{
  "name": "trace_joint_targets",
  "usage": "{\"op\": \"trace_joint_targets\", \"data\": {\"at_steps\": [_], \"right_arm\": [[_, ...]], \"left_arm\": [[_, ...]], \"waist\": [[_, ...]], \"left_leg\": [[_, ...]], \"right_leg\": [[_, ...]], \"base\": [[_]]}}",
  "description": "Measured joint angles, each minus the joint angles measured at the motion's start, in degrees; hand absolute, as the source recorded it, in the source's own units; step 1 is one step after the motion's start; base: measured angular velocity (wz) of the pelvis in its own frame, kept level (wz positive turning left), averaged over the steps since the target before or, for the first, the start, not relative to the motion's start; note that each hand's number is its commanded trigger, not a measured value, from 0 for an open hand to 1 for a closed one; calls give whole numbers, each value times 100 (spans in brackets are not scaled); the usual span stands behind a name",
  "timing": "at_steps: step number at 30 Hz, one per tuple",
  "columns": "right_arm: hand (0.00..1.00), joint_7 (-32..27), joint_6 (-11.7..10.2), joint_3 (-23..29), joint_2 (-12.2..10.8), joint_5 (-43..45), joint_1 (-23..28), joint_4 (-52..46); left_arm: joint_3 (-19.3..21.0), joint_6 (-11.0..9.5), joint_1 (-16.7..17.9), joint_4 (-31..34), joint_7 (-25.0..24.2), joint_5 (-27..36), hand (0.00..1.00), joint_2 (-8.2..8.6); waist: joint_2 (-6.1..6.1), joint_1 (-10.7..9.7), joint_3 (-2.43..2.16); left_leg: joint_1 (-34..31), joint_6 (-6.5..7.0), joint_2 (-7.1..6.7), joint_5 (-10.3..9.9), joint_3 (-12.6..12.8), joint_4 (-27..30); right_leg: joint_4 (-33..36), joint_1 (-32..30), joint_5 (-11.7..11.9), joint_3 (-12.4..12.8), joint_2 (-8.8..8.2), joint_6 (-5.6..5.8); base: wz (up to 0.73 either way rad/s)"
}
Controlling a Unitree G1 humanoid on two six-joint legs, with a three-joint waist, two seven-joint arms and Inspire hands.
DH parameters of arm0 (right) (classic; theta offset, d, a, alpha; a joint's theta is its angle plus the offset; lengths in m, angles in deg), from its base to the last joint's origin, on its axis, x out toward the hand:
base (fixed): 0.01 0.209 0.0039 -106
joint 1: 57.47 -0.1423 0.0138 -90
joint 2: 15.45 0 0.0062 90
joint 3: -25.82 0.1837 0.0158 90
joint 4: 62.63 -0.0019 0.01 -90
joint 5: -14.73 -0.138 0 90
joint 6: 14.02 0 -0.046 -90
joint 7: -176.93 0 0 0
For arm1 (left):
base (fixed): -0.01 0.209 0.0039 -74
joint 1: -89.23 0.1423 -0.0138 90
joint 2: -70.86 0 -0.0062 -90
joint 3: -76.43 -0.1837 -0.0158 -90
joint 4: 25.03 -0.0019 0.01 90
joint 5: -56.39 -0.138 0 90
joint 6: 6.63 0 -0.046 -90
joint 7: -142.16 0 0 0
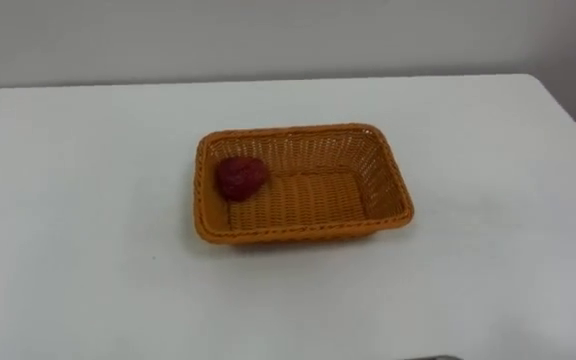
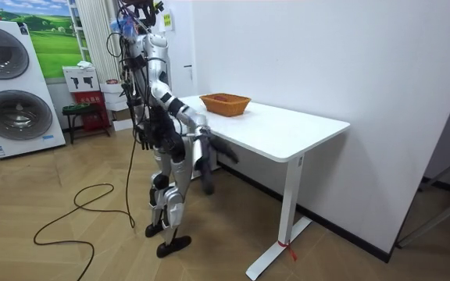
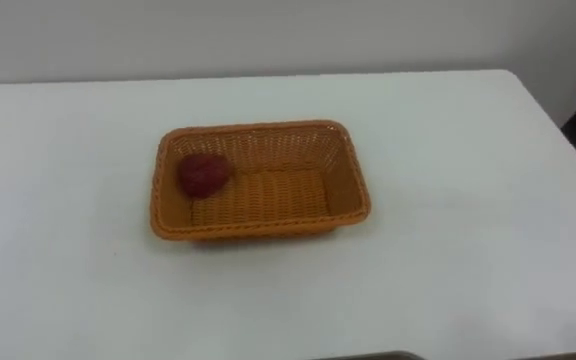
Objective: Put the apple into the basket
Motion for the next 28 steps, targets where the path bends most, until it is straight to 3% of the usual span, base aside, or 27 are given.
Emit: {"op": "trace_joint_targets", "data": {"at_steps": [3,7,11,14,19,25,28], "right_arm": [[0,208,168,-9,-217,-550,66,799],[0,598,462,-13,-465,-559,107,1482],[0,917,644,-190,-522,-335,38,1999],[0,1262,805,-513,-605,377,5,2262],[0,2177,1268,-1486,-622,2643,-56,2564],[0,3011,1558,-2127,-621,4516,-147,2586],[0,3225,1637,-2385,-625,5178,-189,2586]], "left_arm": [[6,70,-4,13,-7,-54,0,3],[5,193,-7,29,-108,-113,0,16],[4,251,-15,22,-187,-114,0,38],[6,262,-27,8,-213,-122,0,40],[-12,392,-224,14,-298,-238,0,152],[-273,484,-209,18,-295,-400,0,250],[-450,542,-192,18,-295,-401,0,245]], "waist": [[26,-21,10],[25,-30,33],[0,-1,49],[19,46,61],[136,316,96],[299,467,148],[301,460,151]], "left_leg": [[14,-6,0,3,33,10],[12,-5,-14,2,41,28],[7,5,-22,-3,26,82],[12,5,-17,-4,31,78],[25,4,-10,-5,52,71],[80,2,-7,-4,44,0],[36,2,-7,-5,36,5]], "right_leg": [[2,-5,-8,119,17,-15],[84,-61,-39,165,0,-15],[82,-37,-43,168,-5,-8],[76,-71,-44,186,0,-9],[65,-78,-44,170,6,-11],[67,-59,-46,147,11,-12],[76,-72,-51,129,7,-11]], "base": [[-12],[-4],[1],[0],[-1],[0],[0]]}}
